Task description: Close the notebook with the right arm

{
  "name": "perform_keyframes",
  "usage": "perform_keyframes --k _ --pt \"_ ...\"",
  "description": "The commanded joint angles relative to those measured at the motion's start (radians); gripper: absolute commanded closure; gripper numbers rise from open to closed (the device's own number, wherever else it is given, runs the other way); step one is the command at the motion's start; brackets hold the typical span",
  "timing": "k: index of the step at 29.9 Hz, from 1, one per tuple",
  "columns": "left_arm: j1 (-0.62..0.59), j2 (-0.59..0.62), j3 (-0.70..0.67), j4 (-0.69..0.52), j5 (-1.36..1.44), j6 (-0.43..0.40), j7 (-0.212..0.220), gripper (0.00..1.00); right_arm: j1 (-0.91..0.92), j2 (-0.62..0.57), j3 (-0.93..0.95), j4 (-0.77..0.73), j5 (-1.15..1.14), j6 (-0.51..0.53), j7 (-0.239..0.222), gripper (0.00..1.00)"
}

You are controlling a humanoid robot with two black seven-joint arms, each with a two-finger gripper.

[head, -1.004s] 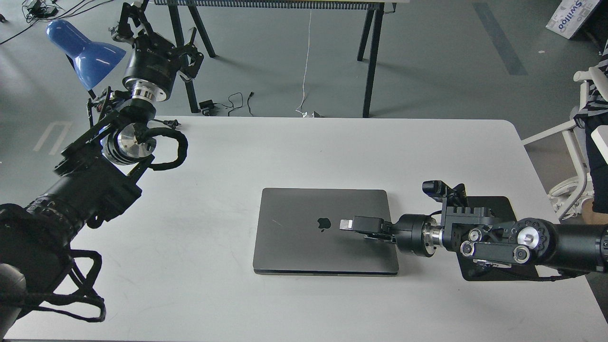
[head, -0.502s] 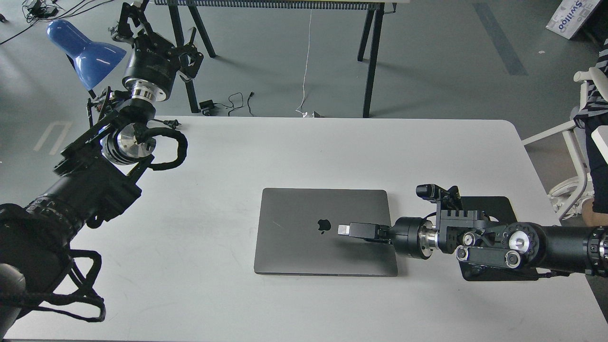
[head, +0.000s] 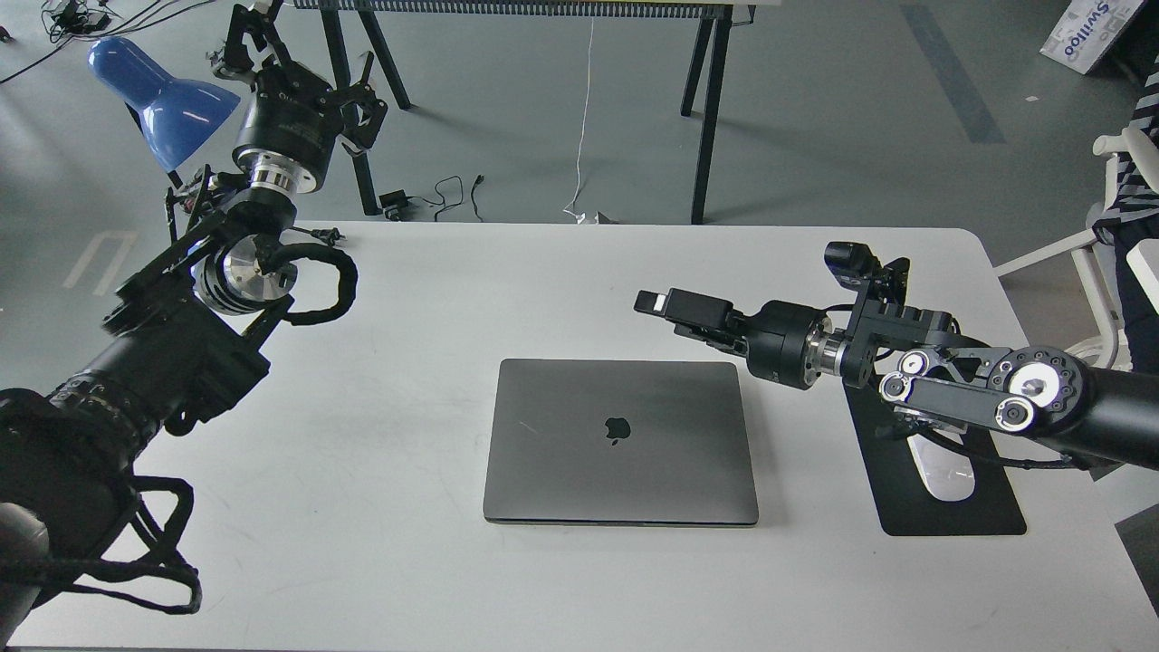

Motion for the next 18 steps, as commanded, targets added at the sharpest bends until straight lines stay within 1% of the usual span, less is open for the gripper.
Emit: perform_keyframes --k 1,4,10,15,18 --pt "0.0 0.0 0.0 0.0 0.0 0.0 0.0 0.0 -0.001 -0.034 0.156 0.002 0.021 0.003 0.0 0.01" --pt "0.0 0.0 0.0 0.0 0.0 0.0 0.0 0.0 -0.005 -0.051 0.259 -0.027 0.042 0.003 0.0 0.01" --pt "0.0 -0.001 0.0 0.0 0.0 0.0 0.0 0.0 -0.016 -0.039 0.446 -0.165 0.1 -0.025 0.0 0.01" --pt "0.0 -0.001 0.0 0.0 0.0 0.0 0.0 0.0 -0.016 0.036 0.478 -0.253 0.224 -0.068 0.0 0.01" --pt "0.0 -0.001 0.0 0.0 0.0 0.0 0.0 0.0 -0.03 0.073 0.485 -0.264 0.303 -0.083 0.0 0.01"
